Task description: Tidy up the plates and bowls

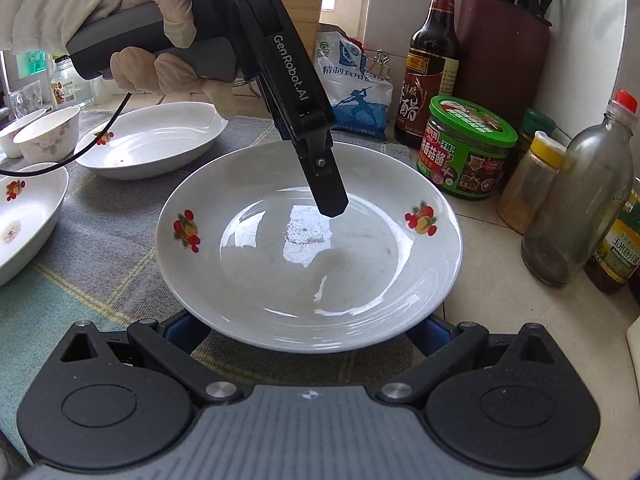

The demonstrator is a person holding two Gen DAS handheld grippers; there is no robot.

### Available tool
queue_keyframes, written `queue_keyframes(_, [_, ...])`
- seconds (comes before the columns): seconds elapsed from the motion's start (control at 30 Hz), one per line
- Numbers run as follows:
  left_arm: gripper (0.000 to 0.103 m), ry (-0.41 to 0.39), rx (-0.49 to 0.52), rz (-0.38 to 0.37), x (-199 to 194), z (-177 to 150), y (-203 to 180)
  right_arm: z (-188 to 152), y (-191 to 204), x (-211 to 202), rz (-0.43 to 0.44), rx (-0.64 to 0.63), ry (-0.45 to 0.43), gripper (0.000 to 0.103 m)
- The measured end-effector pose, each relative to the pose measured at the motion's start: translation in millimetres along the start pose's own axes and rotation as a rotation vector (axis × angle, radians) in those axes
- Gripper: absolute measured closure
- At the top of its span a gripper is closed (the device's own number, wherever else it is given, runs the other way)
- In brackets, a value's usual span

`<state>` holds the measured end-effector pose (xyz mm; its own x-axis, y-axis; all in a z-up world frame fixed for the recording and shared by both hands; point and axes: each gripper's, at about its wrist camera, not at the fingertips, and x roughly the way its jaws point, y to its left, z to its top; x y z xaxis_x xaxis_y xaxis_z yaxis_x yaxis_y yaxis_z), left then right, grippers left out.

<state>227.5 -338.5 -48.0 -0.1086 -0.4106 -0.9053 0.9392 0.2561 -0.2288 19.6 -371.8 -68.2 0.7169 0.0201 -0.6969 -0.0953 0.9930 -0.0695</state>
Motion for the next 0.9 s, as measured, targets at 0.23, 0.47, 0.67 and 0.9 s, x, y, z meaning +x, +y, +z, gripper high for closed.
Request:
queue_keyframes(0.23, [0.023, 0.0, -0.004, 0.0, 7.4, 3.8, 3.3, -1.0, -5.6, 4.6, 0.009, 0.022, 0.007, 0.0])
queue_keyframes(0.47, [0.023, -0.017, -0.025, -0.005, 10.3, 3.4, 8.5, -1.1, -7.0, 5.6, 0.007, 0.035, 0.002, 0.0])
queue_keyframes(0.67, [0.019, -0.055, -0.061, 0.042, 2.5, 0.0, 14.0, -2.4, -3.3, 1.1, -0.011, 0.032, 0.001, 0.0])
queue_keyframes(0.9, [0.018, -0.146, -0.095, 0.107, -31.5, -17.2, 11.6, -8.3, 3.2, -13.3, -0.035, 0.051, 0.021, 0.0])
